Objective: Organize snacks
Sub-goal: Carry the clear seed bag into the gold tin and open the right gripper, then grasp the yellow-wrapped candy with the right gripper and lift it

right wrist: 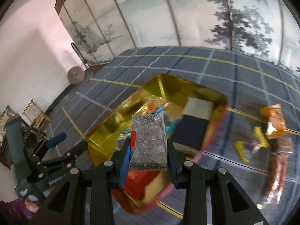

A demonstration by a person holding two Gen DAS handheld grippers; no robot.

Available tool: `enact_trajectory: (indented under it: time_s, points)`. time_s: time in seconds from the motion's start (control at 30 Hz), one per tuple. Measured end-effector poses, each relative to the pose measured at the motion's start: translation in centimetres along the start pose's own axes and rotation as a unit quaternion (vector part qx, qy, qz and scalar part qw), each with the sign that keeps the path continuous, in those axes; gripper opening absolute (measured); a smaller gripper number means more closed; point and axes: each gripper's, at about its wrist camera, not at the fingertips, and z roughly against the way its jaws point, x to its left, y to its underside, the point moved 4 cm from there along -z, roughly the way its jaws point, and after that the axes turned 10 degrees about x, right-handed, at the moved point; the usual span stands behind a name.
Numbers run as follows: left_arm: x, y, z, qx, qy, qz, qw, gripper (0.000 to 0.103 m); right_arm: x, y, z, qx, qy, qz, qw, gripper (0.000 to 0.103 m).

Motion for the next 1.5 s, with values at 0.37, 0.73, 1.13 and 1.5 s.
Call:
enact_trajectory:
  time_s: [0.37,0.73,1.13,1.5]
  points:
    - [1.4,0.2,-0.1,0.007,-0.008,-0.002,0.9999,0.079,2.7,-2.3,-4.9,0.040,-0.005,0.015,0.999,0.035]
    - [2.6,0.3,-0.6,0.012,-0.004,0.008,0.9999,0.079,4.1,-3.5,-7.6,0.065,-0.004,0.002,0.998,0.037]
    - [2.8,0.4,-0.6,0.016,-0.008,0.007,0.9998,0.080,5.1,-2.9,-5.8,0.039,-0.049,-0.006,0.998,0.038]
    - [1.6,0.1,0.8,0.004,-0.003,-0.004,1.0000,0.081,-3.6,2.5,1.8,-0.031,0.018,-0.061,0.997,0.041]
